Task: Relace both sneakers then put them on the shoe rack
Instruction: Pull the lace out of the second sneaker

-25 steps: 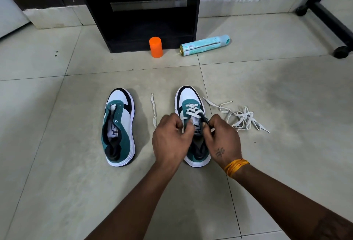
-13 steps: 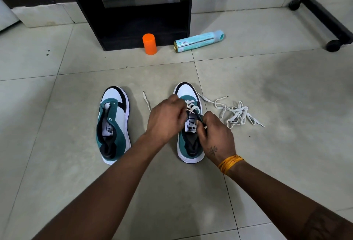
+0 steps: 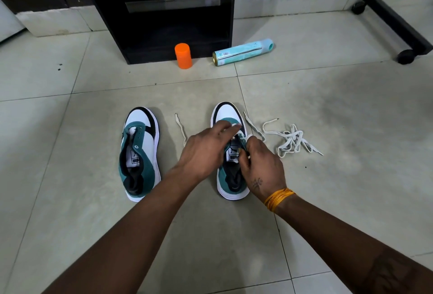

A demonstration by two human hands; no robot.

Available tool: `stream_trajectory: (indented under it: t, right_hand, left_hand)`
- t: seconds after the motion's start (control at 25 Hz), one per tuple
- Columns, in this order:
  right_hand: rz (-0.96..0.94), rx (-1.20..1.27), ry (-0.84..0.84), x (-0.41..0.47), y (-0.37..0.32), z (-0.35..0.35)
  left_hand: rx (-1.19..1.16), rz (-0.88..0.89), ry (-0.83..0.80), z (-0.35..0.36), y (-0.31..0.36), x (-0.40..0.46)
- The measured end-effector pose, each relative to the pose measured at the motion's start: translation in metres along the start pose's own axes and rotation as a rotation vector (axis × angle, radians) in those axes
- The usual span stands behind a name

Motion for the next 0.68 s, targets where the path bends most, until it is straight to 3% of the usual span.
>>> stream_trajectory:
  t: [0.08,0.12,0.2,0.24,0.28,0.32,0.44,0.48,0.56,0.68]
  right_hand:
    - [0.003,0.000,-0.005,0.000,0.001,0.000]
    - [0.004,0.005,-0.002,0.000,0.002,0.000]
    - [-0.002,0.027,0.005,-0.001,0.001,-0.001]
    - [-0.006,0.036,0.010,-0.001,0.001,-0.001]
    - [-0.007,0.040,0.013,-0.001,0.001,-0.001]
    - [-0.010,0.040,0.014,0.000,0.002,-0.001]
    - [-0.026,0.035,0.014,0.000,0.002,-0.001]
    - [-0.024,0.030,0.013,0.001,0.002,-0.001]
    - [-0.014,0.030,0.007,0.001,0.002,0.000]
    - [-0.009,0.030,0.007,0.000,0.002,-0.001]
  left_hand:
    - [-0.034,0.043,0.010,0.003,-0.005,0.004]
    - [-0.140,-0.005,0.108,0.004,-0.012,0.003]
    - [-0.529,-0.371,0.405,-0.005,-0.024,0.002]
    - [-0.675,-0.570,0.498,-0.006,-0.031,0.000]
    - [-0.689,-0.660,0.513,-0.008,-0.033,-0.001]
    - [-0.587,-0.604,0.461,-0.010,-0.031,-0.001]
    - [-0.297,-0.103,0.135,-0.010,-0.019,0.000]
    - [-0.231,-0.010,0.043,-0.008,-0.019,0.002]
    - [-0.140,0.052,-0.039,-0.001,-0.021,0.005]
    - [-0.168,-0.080,0.052,0.001,-0.028,0.007]
Point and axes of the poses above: each hand's wrist, its own x-axis towards the middle knuckle, its own z-axis out of the palm, y = z × x, the point moved 2 cm from there along x, towards the middle knuckle, and after that the axes turned 9 degrees about -x, right-handed, at the moved point
